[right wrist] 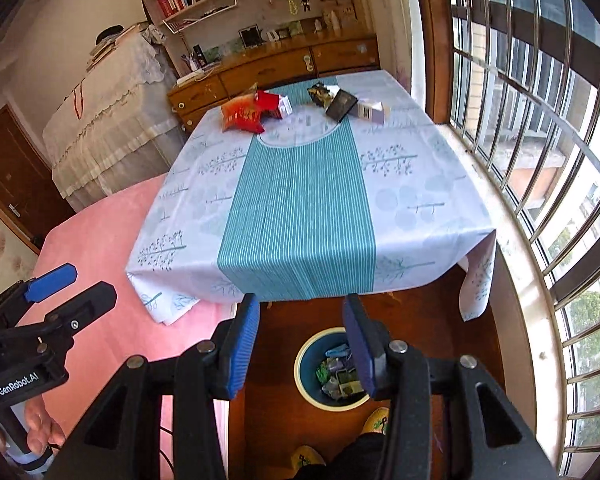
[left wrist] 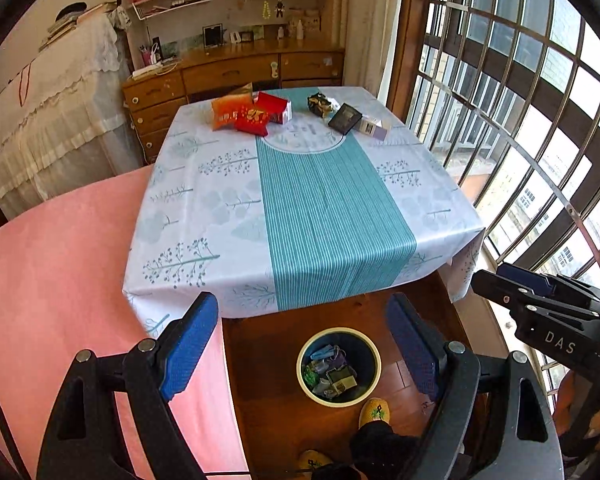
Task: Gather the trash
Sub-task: 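Raise both tools back toward the table, then grasp the white purple-dotted carton with the right tool while the left tool grasps the black card, then carry the carton and card over the bin and open both tools, then raise both tools back toward the table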
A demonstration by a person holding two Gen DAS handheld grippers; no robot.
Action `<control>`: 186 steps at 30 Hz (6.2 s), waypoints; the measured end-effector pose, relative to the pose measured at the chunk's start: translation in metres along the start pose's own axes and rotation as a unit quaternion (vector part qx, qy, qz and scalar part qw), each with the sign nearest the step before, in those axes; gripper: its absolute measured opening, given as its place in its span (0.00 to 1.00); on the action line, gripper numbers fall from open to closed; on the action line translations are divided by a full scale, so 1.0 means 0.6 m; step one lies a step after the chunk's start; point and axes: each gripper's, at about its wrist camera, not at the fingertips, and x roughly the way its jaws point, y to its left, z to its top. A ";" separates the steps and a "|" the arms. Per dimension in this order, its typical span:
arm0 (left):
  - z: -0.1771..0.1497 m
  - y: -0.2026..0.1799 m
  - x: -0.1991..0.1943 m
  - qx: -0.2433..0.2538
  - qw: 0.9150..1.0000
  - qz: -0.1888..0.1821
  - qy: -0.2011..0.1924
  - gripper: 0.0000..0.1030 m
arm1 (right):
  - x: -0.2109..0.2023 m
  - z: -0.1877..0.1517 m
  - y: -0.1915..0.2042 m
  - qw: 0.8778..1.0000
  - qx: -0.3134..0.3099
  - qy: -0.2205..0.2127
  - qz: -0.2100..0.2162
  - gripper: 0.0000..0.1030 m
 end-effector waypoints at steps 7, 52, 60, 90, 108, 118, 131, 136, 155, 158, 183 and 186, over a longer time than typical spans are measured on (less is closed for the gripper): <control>0.079 -0.017 0.027 0.023 1.000 -0.004 -0.020 0.82 | 0.000 0.076 -0.017 0.999 -0.026 -0.035 -0.017 0.43; 0.563 -0.169 0.824 0.149 0.974 -0.037 0.169 0.95 | 0.599 0.570 -0.280 0.966 -0.176 0.138 0.127 0.44; 0.573 -0.176 0.851 0.179 0.966 -0.055 0.179 0.95 | 0.621 0.566 -0.280 0.960 -0.181 0.159 0.144 0.44; 0.443 -0.120 0.638 0.037 0.990 -0.031 0.135 0.59 | 0.484 0.428 -0.248 0.980 -0.072 0.148 0.109 0.34; 0.148 -0.032 0.278 0.025 0.997 -0.044 0.066 0.59 | 0.184 0.112 -0.062 0.993 0.017 0.070 0.092 0.34; -0.014 -0.036 0.192 0.037 0.993 -0.059 0.100 0.59 | 0.093 -0.049 0.002 0.990 0.032 0.109 0.079 0.35; -0.165 -0.071 0.298 0.017 0.985 -0.054 0.163 0.60 | 0.205 -0.189 -0.053 0.981 0.054 0.179 0.050 0.35; -0.242 -0.083 0.424 0.007 0.980 -0.043 0.194 0.60 | 0.346 -0.263 -0.100 0.972 0.083 0.216 0.034 0.35; -0.379 -0.068 0.670 0.000 0.974 0.005 0.227 0.95 | 0.595 -0.379 -0.202 0.964 0.142 0.225 0.000 0.52; -0.374 -0.071 0.658 0.004 0.974 0.012 0.228 0.95 | 0.581 -0.373 -0.200 0.964 0.144 0.224 0.003 0.52; -0.195 -0.054 0.361 -0.005 0.981 0.020 0.195 0.95 | 0.319 -0.215 -0.120 0.970 0.118 0.210 0.017 0.56; -0.164 -0.052 0.308 0.003 0.983 0.029 0.182 0.95 | 0.273 -0.188 -0.107 0.973 0.111 0.201 0.025 0.56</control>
